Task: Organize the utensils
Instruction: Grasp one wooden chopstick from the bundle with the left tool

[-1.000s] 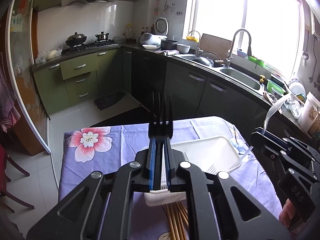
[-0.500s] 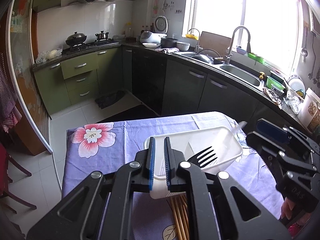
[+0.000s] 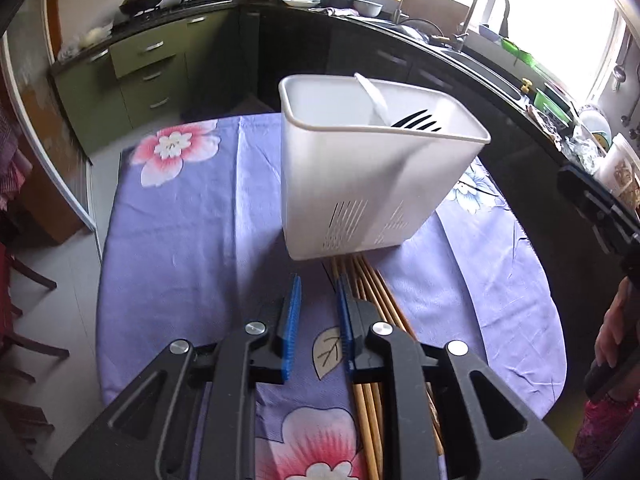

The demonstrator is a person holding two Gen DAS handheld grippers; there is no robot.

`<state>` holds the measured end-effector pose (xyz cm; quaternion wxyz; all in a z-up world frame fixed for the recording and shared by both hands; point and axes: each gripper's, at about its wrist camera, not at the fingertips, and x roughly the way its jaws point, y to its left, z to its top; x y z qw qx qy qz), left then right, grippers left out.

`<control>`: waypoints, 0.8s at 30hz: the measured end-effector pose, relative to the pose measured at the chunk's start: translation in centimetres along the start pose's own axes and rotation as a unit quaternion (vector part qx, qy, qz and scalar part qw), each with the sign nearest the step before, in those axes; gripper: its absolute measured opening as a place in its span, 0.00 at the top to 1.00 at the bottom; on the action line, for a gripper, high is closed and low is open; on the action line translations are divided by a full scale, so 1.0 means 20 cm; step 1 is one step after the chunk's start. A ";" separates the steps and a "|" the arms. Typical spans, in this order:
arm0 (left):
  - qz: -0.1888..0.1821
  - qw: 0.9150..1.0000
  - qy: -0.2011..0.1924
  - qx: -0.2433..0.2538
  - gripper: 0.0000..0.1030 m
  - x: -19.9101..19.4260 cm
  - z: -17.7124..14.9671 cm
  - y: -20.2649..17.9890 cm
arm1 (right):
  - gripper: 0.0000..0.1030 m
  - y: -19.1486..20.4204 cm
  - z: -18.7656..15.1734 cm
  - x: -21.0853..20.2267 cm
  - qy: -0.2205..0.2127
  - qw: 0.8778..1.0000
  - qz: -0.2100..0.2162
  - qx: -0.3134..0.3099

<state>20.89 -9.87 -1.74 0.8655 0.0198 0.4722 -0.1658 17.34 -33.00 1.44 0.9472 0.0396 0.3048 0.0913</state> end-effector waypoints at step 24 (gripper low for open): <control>0.024 0.992 0.123 0.003 0.85 0.48 -0.04 -0.08 | 0.50 -0.19 -0.20 0.14 0.070 0.996 0.020 0.044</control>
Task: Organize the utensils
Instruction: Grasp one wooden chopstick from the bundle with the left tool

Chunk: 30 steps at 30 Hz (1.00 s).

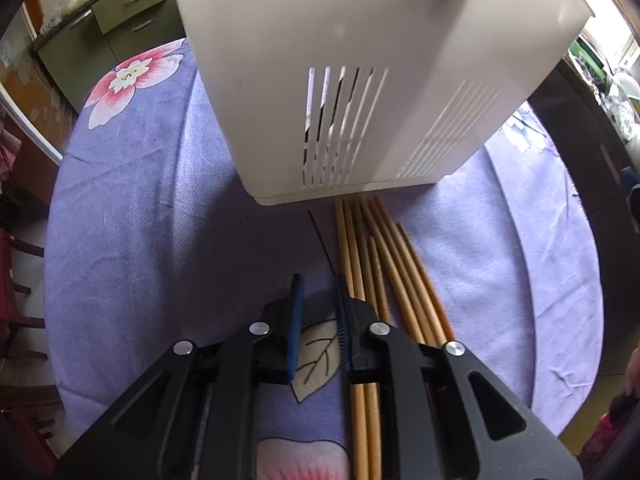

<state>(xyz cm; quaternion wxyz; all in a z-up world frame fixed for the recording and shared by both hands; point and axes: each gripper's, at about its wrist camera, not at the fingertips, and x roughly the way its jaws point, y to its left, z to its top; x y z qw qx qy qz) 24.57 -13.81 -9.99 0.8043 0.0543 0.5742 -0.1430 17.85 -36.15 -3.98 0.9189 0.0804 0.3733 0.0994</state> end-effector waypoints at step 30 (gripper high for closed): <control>0.046 0.999 -0.024 0.003 0.95 -0.12 -0.07 0.26 | 0.49 0.31 -0.09 0.52 0.176 0.982 0.037 -0.056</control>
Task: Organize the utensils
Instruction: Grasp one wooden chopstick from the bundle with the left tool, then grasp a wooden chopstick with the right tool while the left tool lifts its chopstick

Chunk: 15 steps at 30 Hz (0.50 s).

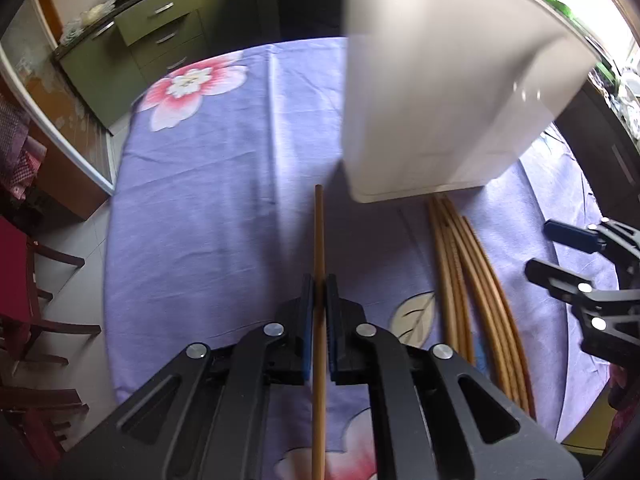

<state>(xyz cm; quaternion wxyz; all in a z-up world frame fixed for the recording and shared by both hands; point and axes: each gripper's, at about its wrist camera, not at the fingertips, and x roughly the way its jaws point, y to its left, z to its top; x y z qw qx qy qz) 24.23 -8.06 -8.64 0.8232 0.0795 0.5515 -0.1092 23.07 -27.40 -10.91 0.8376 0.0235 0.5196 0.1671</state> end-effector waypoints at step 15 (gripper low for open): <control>-0.010 1.000 -0.015 -0.014 0.94 -0.06 -0.05 0.12 | 0.54 0.09 0.03 0.13 0.025 0.996 -0.079 -0.035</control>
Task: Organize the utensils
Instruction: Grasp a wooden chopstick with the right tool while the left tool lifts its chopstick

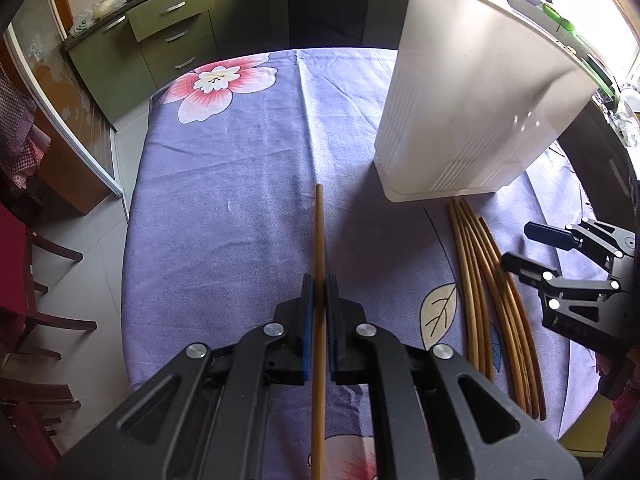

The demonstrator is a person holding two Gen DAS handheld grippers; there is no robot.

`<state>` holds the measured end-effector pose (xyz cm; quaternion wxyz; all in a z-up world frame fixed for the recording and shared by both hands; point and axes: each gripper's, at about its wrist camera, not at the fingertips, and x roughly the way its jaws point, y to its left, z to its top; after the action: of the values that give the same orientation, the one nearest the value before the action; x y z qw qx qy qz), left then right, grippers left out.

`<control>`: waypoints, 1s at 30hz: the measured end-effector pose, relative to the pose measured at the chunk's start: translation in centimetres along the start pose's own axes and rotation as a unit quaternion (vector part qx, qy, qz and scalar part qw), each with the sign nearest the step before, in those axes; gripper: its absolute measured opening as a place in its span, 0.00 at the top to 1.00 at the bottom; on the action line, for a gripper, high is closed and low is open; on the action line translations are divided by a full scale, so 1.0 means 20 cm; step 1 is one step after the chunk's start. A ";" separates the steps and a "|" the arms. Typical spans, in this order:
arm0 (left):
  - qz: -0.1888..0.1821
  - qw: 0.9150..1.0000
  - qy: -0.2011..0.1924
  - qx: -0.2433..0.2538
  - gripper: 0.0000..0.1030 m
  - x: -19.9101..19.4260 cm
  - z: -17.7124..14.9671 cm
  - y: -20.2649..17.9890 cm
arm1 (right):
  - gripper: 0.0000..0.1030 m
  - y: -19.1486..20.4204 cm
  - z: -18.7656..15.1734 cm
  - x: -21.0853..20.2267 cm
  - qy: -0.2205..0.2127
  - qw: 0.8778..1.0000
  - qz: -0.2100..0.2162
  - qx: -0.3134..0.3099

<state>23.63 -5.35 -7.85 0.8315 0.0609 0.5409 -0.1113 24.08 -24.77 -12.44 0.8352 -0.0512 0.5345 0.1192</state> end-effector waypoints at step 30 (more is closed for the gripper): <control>-0.032 0.998 -0.050 0.015 0.94 -0.34 0.00 0.01 | 0.94 -0.06 -0.04 -0.61 -0.122 0.991 0.060 -0.003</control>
<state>20.99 -4.44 -1.67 0.8523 0.0507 0.4989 -0.1489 18.79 -27.78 -1.75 0.8853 -0.0067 0.4305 0.1757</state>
